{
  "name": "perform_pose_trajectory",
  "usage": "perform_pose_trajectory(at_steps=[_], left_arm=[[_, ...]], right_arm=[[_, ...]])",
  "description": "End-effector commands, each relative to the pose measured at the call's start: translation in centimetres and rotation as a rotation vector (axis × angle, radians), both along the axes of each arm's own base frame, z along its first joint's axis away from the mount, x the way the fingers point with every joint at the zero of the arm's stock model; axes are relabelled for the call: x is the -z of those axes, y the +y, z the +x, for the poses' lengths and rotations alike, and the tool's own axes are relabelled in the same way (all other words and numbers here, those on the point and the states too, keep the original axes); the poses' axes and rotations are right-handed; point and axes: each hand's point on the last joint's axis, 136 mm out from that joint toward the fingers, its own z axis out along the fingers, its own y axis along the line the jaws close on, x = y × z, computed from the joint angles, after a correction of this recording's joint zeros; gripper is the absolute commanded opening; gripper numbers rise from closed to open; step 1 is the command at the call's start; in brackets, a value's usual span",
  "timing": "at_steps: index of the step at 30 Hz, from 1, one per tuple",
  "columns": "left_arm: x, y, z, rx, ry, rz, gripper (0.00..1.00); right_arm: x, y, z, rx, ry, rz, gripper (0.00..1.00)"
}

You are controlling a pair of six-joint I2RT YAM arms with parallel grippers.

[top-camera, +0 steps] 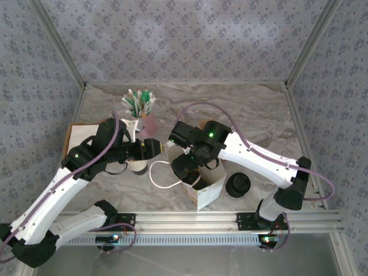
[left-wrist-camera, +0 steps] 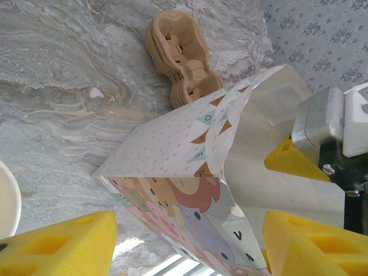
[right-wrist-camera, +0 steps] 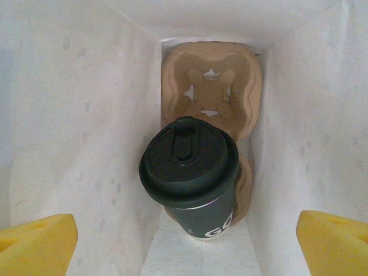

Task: Pack the takeout coffee

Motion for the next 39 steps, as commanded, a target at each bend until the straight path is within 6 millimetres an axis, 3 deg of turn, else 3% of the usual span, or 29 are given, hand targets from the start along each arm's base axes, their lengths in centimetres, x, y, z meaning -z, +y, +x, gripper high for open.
perform_pose_trajectory(at_steps=[1, 20, 39], left_arm=[[-1.9, 0.2, 0.1, 0.001, -0.051, -0.017, 0.68], [-2.2, 0.4, 0.2, -0.009, -0.060, -0.016, 0.68], [-4.9, 1.3, 0.7, -0.050, -0.122, -0.027, 0.69]], right_arm=[[-2.3, -0.1, 0.1, 0.014, -0.048, 0.054, 1.00], [-4.9, 0.0, -0.4, 0.003, -0.085, 0.153, 0.99], [-10.5, 0.0, -2.2, -0.056, -0.124, 0.390, 0.98]])
